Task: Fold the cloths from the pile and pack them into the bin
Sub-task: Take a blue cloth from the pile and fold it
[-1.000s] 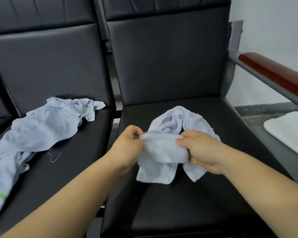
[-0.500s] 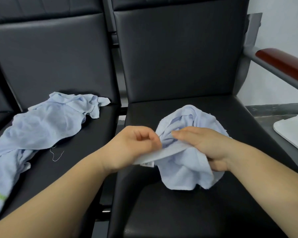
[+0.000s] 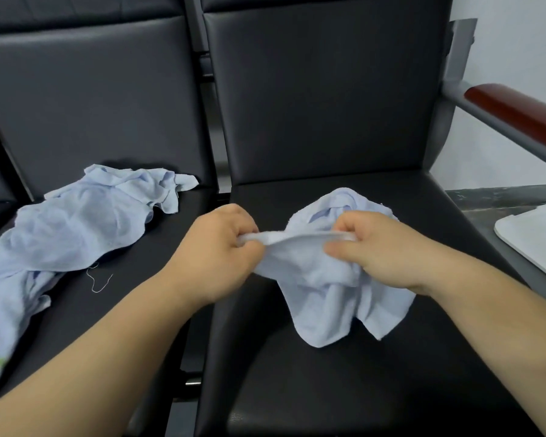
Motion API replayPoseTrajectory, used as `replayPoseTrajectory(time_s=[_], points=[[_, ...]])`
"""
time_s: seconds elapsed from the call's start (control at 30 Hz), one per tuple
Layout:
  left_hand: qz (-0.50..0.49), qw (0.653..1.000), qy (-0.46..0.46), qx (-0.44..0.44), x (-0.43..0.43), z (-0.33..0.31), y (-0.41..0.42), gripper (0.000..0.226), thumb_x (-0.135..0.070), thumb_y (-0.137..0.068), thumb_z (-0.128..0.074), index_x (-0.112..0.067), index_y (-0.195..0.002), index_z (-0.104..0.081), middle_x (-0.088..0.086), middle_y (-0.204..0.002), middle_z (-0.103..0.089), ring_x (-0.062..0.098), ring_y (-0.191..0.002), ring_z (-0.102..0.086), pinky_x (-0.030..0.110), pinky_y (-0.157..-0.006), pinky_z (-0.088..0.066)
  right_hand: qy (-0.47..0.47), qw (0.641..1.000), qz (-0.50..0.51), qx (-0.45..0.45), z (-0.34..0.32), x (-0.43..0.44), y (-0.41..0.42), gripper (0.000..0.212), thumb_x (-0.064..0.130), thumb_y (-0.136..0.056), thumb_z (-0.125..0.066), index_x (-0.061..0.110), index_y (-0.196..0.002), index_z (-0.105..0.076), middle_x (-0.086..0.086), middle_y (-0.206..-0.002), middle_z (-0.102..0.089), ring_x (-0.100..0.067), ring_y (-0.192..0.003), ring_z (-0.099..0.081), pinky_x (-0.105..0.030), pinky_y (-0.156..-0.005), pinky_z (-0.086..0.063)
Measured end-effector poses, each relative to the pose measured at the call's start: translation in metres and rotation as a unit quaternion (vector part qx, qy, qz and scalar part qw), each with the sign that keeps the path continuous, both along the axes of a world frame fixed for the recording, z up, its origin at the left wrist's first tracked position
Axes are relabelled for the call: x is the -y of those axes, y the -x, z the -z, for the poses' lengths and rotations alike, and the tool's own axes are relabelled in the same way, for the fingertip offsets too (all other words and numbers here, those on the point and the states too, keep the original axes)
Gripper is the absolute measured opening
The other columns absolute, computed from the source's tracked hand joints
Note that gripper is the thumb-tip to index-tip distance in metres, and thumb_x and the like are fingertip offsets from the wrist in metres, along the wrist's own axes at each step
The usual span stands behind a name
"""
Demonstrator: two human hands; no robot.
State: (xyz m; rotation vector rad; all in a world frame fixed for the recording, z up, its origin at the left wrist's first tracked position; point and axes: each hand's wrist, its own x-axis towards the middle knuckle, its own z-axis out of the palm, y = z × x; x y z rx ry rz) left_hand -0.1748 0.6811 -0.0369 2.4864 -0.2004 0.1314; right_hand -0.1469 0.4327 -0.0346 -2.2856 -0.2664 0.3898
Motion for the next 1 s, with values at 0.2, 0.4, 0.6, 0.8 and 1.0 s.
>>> replayPoseTrajectory(time_s=[0.2, 0.4, 0.6, 0.8, 1.0], points=[[-0.05, 0.983, 0.177, -0.011, 0.01, -0.007, 0.007, 0.008, -0.005, -0.079, -0.046, 0.001, -0.076, -0.042, 0.01, -0.059, -0.041, 0.017, -0.048, -0.037, 0.029, -0.044, -0.032, 0.126, 0.987, -0.084, -0.059, -0.009, 0.011, 0.003, 0.036, 0.053, -0.076, -0.081, 0.024, -0.077, -0.061, -0.001, -0.071, -0.063, -0.022, -0.067, -0.061, -0.037, -0.066, -0.053], [0.086, 0.993, 0.057, -0.062, 0.005, -0.012, 0.014, 0.012, -0.031, -0.087, -0.062, -0.021, -0.082, -0.058, 0.004, -0.067, -0.058, 0.009, -0.059, -0.05, 0.025, -0.055, -0.043, -0.052, 0.998, 0.031, -0.023, -0.012, 0.022, -0.004, 0.026, 0.028, -0.089, -0.071, 0.019, -0.067, -0.061, 0.006, -0.069, -0.054, -0.014, -0.071, -0.051, -0.034, -0.071, -0.039], [0.053, 0.995, 0.055, -0.071, 0.004, -0.007, 0.01, 0.033, -0.02, -0.09, -0.07, -0.02, -0.068, -0.045, -0.009, -0.058, -0.045, 0.007, -0.055, -0.042, 0.024, -0.052, -0.037, -0.246, 0.967, 0.0, -0.066, -0.02, 0.017, 0.006, 0.013, 0.026, -0.089, -0.072, 0.025, -0.076, -0.069, 0.0, -0.077, -0.064, -0.026, -0.075, -0.058, -0.046, -0.064, -0.041], [-0.003, 0.958, 0.274, -0.081, 0.009, -0.017, 0.011, 0.002, -0.007, -0.089, -0.057, -0.008, -0.089, -0.055, 0.005, -0.064, -0.058, 0.015, -0.052, -0.049, 0.026, -0.044, -0.037, 0.149, 0.987, -0.054, -0.019, -0.007, 0.011, 0.003, 0.016, 0.039, -0.082, -0.073, 0.024, -0.078, -0.067, 0.003, -0.068, -0.061, -0.014, -0.065, -0.059, -0.032, -0.061, -0.049], [0.075, 0.991, 0.061, -0.094, 0.002, -0.015, 0.007, 0.026, -0.03, -0.078, -0.082, -0.019, -0.085, -0.06, -0.002, -0.076, -0.066, 0.012, -0.067, -0.063, 0.035, -0.063, -0.052, -0.094, 0.993, 0.064, -0.007, -0.02, 0.02, 0.002, 0.034, 0.04, -0.094, -0.062, 0.007, -0.093, -0.07, -0.012, -0.066, -0.066, -0.029, -0.059, -0.058, -0.04, -0.063, -0.045]])
